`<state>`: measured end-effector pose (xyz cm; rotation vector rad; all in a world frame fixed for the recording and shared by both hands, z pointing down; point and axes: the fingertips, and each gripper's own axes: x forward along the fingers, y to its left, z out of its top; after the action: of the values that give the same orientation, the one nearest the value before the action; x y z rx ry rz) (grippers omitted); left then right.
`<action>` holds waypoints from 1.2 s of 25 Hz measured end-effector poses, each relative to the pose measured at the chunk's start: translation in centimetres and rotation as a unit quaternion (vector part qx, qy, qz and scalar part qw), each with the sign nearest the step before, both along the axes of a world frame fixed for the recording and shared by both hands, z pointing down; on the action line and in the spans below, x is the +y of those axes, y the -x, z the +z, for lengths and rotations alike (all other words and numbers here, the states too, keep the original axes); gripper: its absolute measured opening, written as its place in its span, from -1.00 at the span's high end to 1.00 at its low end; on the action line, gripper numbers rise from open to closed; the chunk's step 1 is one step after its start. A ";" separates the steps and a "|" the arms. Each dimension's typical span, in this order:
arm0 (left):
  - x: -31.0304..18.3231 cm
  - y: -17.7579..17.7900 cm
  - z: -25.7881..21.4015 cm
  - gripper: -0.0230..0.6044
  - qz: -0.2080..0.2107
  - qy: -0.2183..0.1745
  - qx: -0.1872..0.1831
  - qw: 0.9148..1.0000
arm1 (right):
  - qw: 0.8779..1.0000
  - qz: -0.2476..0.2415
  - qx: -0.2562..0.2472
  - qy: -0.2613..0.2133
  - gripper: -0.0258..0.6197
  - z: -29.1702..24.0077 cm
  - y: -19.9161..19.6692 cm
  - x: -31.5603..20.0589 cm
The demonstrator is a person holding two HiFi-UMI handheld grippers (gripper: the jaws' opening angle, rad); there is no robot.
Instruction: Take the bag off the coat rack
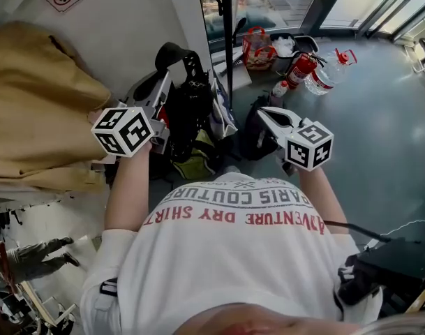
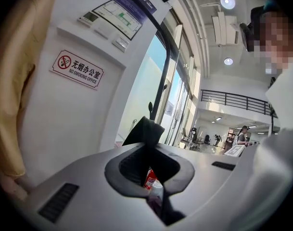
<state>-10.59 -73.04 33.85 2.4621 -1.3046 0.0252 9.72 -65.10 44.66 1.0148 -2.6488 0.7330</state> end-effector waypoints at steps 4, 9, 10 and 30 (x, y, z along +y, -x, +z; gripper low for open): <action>6.8 1.6 -0.3 0.88 0.008 -0.004 0.002 1.000 | 1.000 -0.007 -0.001 -0.021 0.92 -1.4 2.4 4.9; 16.9 3.6 0.3 0.88 0.030 -0.011 0.015 0.999 | 0.999 -0.002 0.004 -0.049 0.92 -2.4 5.5 13.7; 18.9 3.9 0.8 0.88 0.035 -0.009 0.017 0.999 | 0.999 -0.001 0.005 -0.052 0.92 -2.5 6.0 15.8; 51.7 1.5 3.7 0.88 0.152 0.019 -0.017 0.988 | 0.998 0.035 -0.001 -0.053 0.92 -3.6 7.0 44.4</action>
<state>-12.11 -21.32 37.59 2.6136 -0.9213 0.1655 2.68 -20.66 41.04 1.1407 -2.6917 0.6131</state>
